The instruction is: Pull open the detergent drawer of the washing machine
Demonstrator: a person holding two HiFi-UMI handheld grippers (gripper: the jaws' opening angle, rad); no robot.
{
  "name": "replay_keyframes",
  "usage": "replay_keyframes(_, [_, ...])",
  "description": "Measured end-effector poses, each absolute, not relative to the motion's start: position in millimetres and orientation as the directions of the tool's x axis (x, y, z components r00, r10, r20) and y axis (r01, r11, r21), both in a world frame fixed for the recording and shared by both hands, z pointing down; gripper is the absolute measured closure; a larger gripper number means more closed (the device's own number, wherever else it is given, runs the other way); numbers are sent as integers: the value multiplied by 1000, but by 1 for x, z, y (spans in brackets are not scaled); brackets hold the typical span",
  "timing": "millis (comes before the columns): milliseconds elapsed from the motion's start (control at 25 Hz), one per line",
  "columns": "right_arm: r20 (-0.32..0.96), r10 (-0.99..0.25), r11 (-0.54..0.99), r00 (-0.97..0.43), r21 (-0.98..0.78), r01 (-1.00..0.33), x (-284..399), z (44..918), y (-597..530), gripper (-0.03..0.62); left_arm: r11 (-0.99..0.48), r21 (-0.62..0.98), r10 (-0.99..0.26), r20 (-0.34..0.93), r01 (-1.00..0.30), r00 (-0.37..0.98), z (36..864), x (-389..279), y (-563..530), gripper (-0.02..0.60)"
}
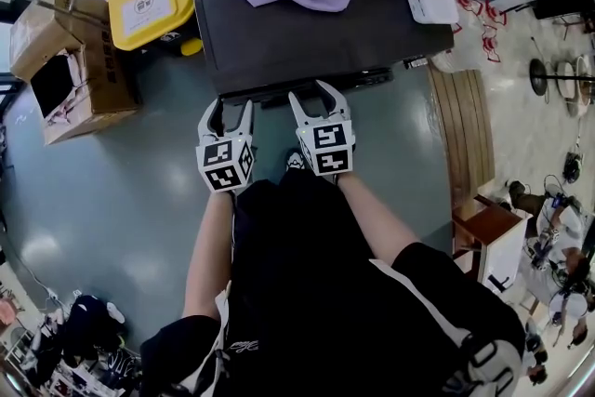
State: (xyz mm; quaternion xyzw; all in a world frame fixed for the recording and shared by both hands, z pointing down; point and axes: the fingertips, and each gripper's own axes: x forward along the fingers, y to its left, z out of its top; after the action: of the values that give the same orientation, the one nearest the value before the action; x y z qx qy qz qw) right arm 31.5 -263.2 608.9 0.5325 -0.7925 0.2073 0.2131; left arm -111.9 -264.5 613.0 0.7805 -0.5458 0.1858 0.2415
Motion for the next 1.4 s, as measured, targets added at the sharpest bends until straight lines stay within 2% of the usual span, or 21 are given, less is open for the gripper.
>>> replay_keyframes(720, [558,-758,326,-338,-125,-937,29,605,-257,409,-220,151,-770,580,-964,267,612,-114,-259,328])
replay_keyframes(1040, [543,-769,324,-337,-124,-938,31,604,-238,408,-233,140,-770,578,-962,271,613,-112,-240,328])
replay_keyframes(1240, [546,-757,359,-360,-114,-926,32,607,-232,388,-249,128,-762,585,-960,276,615,-112,-234,328])
replay_keyframes(1400, [561,-719,467,-410,-47,-883,29,612,-231,378,-341,87,-742,587,-936,325,617,-111,-234,328])
